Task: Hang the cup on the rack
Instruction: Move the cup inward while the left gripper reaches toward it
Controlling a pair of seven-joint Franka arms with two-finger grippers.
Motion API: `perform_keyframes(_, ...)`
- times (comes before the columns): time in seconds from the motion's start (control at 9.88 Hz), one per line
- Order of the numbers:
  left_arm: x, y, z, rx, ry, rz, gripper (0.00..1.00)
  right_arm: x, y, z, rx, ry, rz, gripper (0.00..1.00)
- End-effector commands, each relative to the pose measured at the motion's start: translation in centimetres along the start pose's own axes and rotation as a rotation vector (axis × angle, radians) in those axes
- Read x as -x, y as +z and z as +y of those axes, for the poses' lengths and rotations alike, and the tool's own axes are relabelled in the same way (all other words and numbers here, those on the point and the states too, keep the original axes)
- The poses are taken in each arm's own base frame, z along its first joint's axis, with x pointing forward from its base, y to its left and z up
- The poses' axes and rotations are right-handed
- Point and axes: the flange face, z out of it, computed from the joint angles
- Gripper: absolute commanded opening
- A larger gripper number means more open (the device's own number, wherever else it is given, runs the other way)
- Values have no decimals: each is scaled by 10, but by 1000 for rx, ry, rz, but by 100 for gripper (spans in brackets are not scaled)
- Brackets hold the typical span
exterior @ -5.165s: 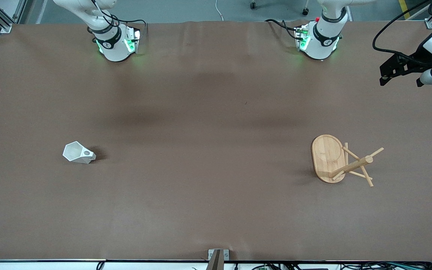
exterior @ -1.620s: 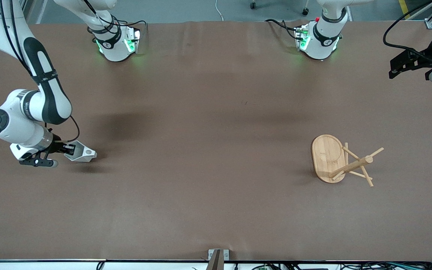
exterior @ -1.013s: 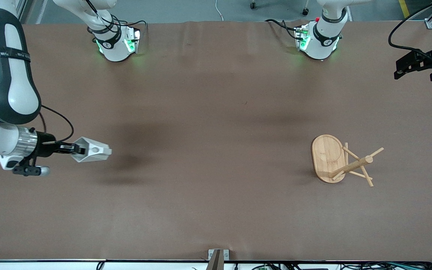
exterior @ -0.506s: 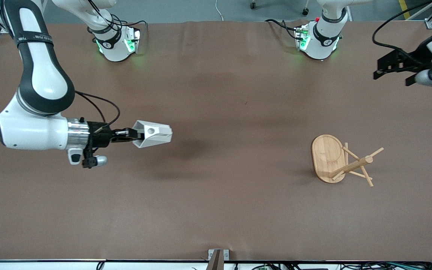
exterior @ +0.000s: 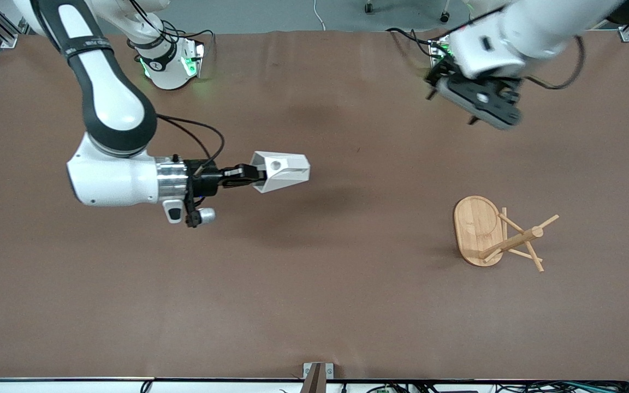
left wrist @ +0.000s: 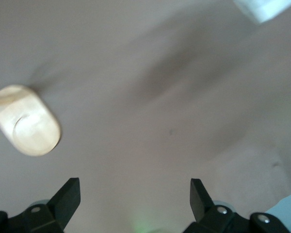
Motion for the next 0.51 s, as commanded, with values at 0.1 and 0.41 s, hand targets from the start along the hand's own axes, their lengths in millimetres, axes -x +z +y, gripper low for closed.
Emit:
perform_keyframes(0.1,-46,45,55,133,130,85,100,18,39,-23,-56,63,-31,0)
perform_keyframes(0.41,-72,68,67,179,312,183,100,32,60,-24,-50,91,-73,0)
